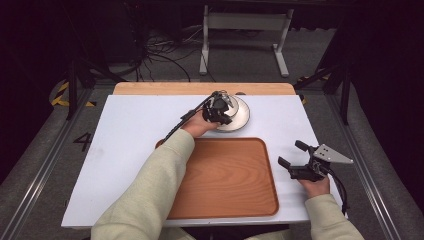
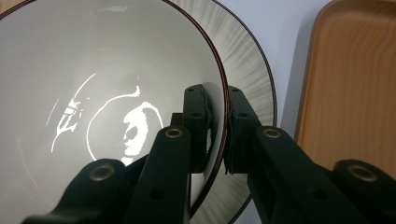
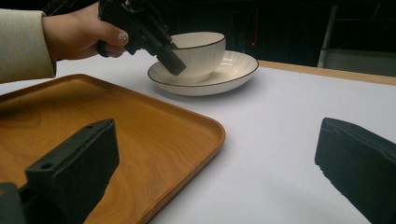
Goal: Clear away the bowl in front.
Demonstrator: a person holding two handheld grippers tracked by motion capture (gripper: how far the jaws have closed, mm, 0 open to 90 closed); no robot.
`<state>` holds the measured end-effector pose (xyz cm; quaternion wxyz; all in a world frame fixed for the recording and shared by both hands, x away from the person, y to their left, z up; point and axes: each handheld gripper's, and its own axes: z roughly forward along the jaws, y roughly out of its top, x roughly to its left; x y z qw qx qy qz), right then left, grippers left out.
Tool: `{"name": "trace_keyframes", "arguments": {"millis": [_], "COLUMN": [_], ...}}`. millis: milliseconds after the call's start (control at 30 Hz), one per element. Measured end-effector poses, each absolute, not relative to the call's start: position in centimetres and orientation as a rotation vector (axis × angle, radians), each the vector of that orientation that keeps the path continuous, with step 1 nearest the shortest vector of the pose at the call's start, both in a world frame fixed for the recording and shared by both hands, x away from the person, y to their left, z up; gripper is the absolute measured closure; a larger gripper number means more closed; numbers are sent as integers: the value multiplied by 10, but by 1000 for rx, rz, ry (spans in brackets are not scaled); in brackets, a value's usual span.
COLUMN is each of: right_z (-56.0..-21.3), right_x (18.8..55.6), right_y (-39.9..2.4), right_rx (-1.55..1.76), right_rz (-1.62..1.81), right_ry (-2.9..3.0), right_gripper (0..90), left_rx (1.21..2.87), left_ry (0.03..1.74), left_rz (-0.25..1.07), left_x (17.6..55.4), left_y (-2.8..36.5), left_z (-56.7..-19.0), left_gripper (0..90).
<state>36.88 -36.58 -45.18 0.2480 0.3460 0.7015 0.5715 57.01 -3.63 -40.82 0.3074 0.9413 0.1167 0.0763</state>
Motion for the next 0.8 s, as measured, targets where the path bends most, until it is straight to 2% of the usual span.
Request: {"name": "trace_keyframes", "arguments": {"millis": [800], "right_z": [-452], "right_x": [369], "right_y": [-366], "right_rx": [945], "right_rz": [1554], "right_ry": [1911], "right_gripper": [4], "left_rx": [2490], "left_ry": [371], "left_rz": [282], "left_x": [564], "left_y": [-33], "left_z": [-391], "left_gripper": [824]}}
